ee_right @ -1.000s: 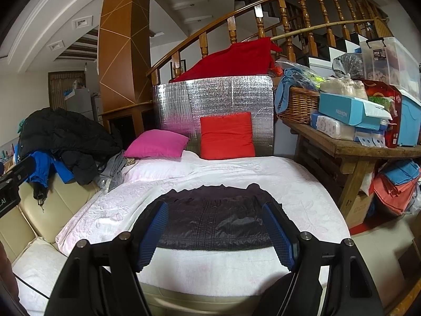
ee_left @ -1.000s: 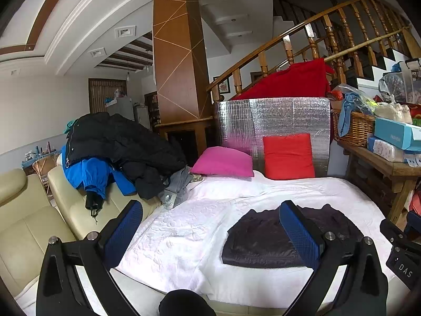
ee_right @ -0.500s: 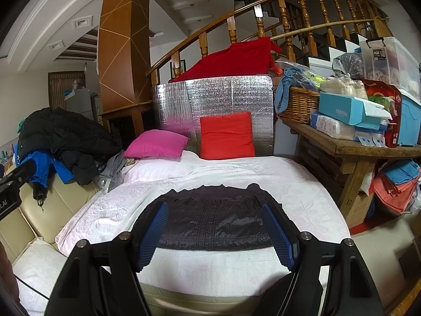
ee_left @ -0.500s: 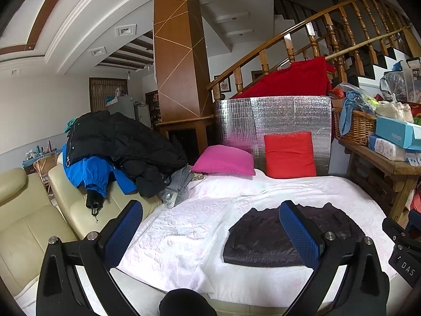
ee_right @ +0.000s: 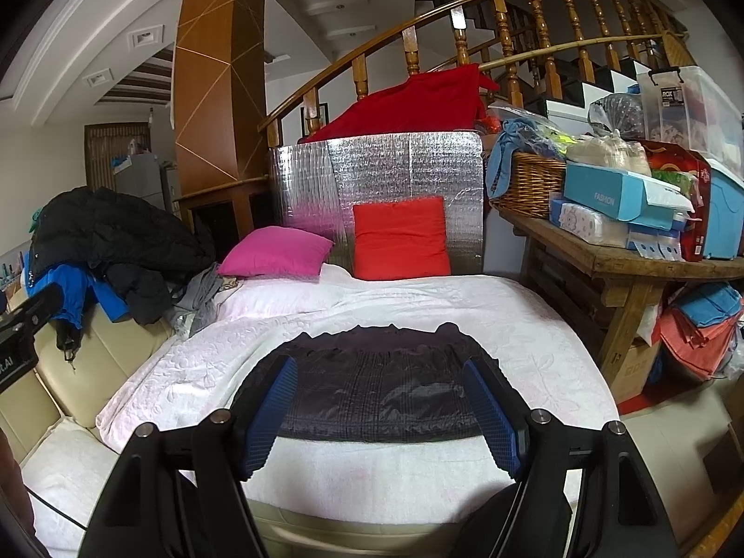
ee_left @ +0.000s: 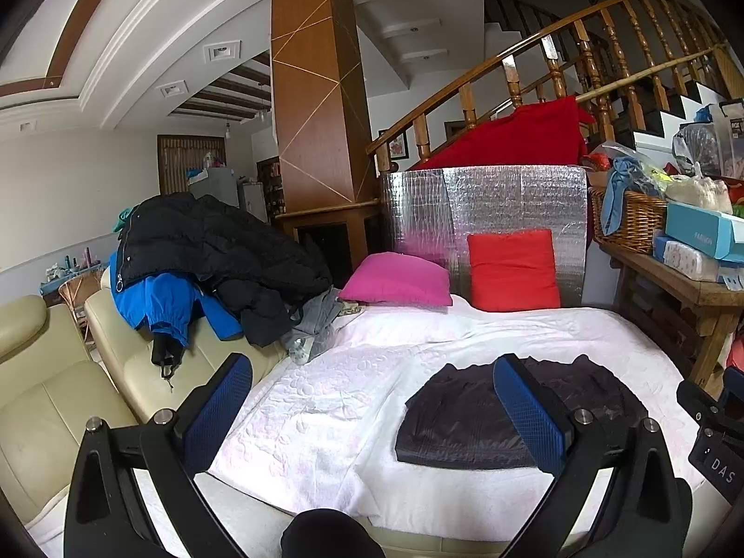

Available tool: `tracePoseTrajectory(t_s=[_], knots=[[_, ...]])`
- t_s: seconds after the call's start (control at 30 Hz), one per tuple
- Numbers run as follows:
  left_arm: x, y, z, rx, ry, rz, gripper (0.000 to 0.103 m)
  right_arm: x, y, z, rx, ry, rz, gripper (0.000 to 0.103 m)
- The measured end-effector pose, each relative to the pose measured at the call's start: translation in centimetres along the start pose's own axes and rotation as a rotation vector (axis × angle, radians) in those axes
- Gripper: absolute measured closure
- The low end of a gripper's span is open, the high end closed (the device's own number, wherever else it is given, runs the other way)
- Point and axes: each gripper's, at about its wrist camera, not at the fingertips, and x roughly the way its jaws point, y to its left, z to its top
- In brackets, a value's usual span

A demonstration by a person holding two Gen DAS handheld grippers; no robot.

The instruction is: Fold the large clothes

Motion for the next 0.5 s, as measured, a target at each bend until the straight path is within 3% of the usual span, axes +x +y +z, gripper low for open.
tracePoseTrajectory(t_s=[0.33, 0.5], knots=[[2.3, -0.2, 0.0, -0.002, 0.032, -0.031, 0.0, 2.3, 0.1, 0.7, -0.019, 0.018, -0.009, 0.026], [6.1, -0.1, 1.0, -0.022, 0.069, -0.128, 0.0, 5.3, -0.8, 2.0, -0.029, 0.036, -0.029, 0.026]])
